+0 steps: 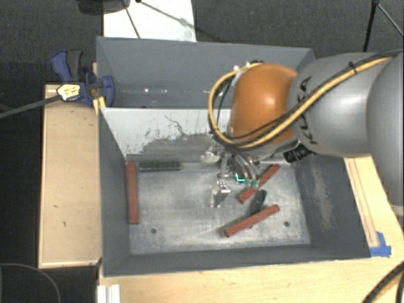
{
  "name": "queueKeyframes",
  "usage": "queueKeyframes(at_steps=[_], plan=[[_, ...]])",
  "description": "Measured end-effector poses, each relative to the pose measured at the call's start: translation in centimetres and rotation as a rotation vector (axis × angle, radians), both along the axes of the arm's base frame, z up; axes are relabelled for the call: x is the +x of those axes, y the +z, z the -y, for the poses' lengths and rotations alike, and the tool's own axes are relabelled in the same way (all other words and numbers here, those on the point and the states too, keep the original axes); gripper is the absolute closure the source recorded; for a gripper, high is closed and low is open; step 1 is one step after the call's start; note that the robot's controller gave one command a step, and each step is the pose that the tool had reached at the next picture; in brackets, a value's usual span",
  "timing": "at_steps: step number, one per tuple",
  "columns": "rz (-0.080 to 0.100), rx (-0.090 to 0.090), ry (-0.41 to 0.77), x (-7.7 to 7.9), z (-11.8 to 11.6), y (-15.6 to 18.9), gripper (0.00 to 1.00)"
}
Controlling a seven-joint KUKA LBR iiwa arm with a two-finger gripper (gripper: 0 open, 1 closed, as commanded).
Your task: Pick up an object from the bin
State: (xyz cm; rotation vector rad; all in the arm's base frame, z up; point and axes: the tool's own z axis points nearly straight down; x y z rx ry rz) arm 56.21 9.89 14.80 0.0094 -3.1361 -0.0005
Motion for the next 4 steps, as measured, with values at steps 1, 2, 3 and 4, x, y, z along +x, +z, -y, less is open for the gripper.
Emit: queueKeyframes(at_steps=[1, 2, 3, 4], plan=[[0.008, 0.001, -0.002, 0.2, 0.0, 0.4, 0.0], [0.013, 0.003, 0.019, -1.7, 3.7, -2.9, 0.0], [0.004, -0.003, 0.168, -5.0, 4.6, -4.7, 0.0], [0.013, 0.004, 0.216, -7.2, 8.6, -7.5, 1.0]])
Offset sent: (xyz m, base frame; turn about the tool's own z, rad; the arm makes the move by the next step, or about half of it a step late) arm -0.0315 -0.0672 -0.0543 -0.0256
